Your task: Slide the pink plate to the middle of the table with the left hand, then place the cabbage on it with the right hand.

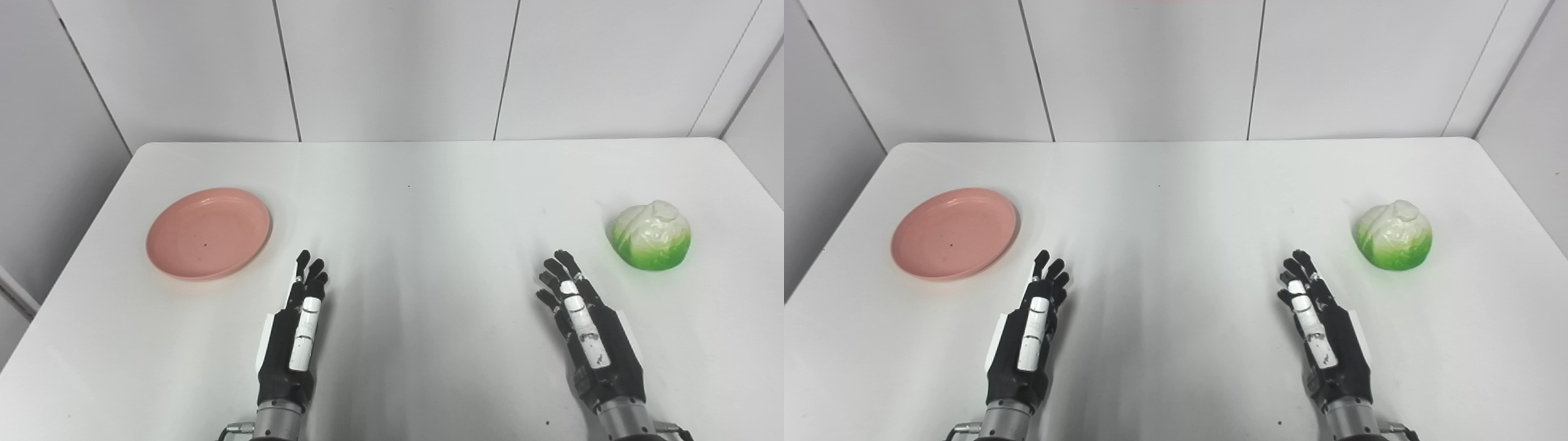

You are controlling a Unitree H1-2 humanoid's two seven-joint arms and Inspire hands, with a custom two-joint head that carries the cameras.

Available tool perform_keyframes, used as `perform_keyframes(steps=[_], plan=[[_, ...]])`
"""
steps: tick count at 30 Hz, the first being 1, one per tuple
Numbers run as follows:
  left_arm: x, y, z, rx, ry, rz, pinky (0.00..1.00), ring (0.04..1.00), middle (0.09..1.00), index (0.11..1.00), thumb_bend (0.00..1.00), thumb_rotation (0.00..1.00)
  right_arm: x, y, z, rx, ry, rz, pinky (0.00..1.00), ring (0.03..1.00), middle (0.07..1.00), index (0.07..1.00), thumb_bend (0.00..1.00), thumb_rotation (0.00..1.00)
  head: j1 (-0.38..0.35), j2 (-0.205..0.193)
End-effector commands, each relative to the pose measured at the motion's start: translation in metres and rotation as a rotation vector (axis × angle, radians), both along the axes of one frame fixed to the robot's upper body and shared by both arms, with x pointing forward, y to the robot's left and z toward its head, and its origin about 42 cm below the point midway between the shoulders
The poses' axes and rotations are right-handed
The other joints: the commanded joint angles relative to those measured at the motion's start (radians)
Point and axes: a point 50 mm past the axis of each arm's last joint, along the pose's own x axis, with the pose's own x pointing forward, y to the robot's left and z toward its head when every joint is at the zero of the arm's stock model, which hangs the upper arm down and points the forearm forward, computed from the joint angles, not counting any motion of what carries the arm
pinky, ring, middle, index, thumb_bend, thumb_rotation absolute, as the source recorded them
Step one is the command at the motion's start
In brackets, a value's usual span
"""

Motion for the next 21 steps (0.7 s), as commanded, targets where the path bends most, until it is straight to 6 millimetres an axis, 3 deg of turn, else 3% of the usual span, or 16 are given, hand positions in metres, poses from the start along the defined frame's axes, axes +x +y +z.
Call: perform_keyframes(steps=[1,12,21], plan=[[-0.0016,0.0066,0.0081,0.015,-0.05,-0.007,1.0,0.968,0.971,1.0,0.67,0.9,-0.0057,0.001,0.0072,0.013,-0.033,0.006,0.92,0.926,0.916,0.908,0.8,0.74,0.001,0.001],[-0.001,0.0073,0.0082,0.017,-0.051,-0.01,1.0,0.97,0.976,1.0,0.63,0.91,-0.0052,0.0022,0.0073,0.005,-0.039,0.012,0.91,0.919,0.916,0.907,0.87,0.79,-0.002,0.0],[-0.0009,0.0076,0.0083,0.013,-0.059,-0.014,1.0,0.97,0.973,1.0,0.67,0.92,-0.0052,0.0017,0.0071,0.0,-0.041,0.018,0.9,0.922,0.92,0.908,0.87,0.8,-0.003,0.003]])
